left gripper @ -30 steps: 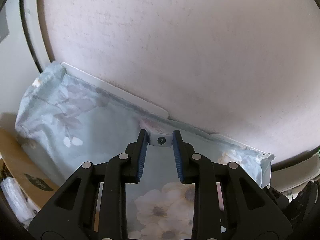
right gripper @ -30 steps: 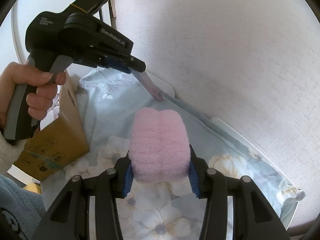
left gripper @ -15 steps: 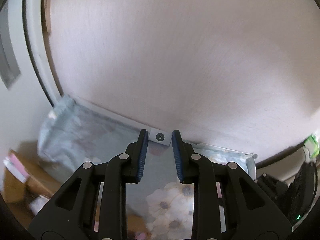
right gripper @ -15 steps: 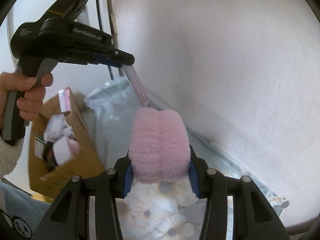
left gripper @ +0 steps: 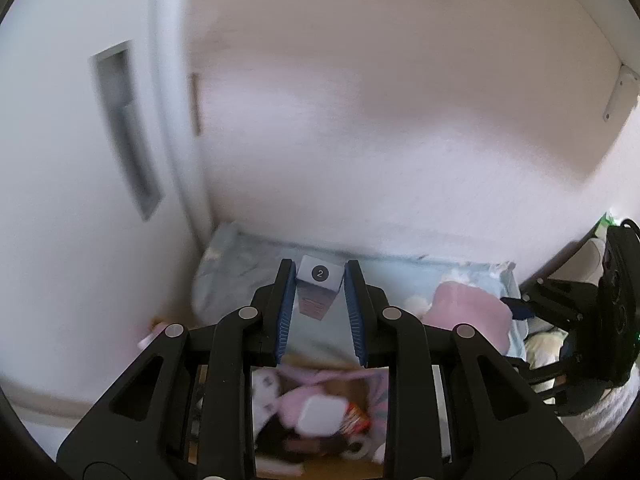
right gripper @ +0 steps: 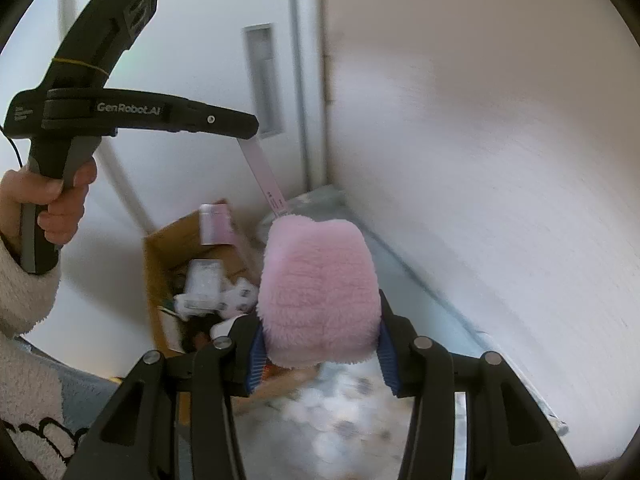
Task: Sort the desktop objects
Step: 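Carry the pink pad and pink box over the cardboard box with both tools, then open both tools to drop the pink pad and pink box into the box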
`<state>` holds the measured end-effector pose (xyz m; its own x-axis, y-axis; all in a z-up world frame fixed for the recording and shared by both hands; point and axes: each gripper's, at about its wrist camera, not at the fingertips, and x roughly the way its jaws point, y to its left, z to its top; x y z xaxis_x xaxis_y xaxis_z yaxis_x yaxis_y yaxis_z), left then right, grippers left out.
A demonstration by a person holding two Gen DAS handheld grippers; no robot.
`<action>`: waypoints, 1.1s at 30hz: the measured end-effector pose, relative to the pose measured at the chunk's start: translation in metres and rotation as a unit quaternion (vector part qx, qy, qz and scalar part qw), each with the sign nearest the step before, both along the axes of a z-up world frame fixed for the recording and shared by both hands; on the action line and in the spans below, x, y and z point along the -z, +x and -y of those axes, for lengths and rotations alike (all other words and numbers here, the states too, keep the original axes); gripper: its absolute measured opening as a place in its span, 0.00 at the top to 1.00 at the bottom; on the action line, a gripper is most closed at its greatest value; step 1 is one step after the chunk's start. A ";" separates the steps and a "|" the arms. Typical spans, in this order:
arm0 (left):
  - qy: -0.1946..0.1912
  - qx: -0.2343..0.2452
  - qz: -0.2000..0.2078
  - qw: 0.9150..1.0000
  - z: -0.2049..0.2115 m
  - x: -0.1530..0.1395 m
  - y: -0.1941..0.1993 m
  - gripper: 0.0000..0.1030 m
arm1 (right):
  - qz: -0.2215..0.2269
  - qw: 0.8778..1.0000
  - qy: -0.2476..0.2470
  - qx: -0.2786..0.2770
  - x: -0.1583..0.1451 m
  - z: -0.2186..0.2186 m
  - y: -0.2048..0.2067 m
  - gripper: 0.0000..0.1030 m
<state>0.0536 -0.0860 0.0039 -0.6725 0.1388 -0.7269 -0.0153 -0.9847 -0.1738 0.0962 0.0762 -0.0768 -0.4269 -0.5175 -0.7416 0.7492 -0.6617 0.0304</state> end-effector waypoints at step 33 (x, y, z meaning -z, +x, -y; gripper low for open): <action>0.029 -0.012 0.066 0.997 0.090 0.087 0.068 0.00 | 0.123 0.991 0.059 -0.011 0.099 0.090 0.038 0.01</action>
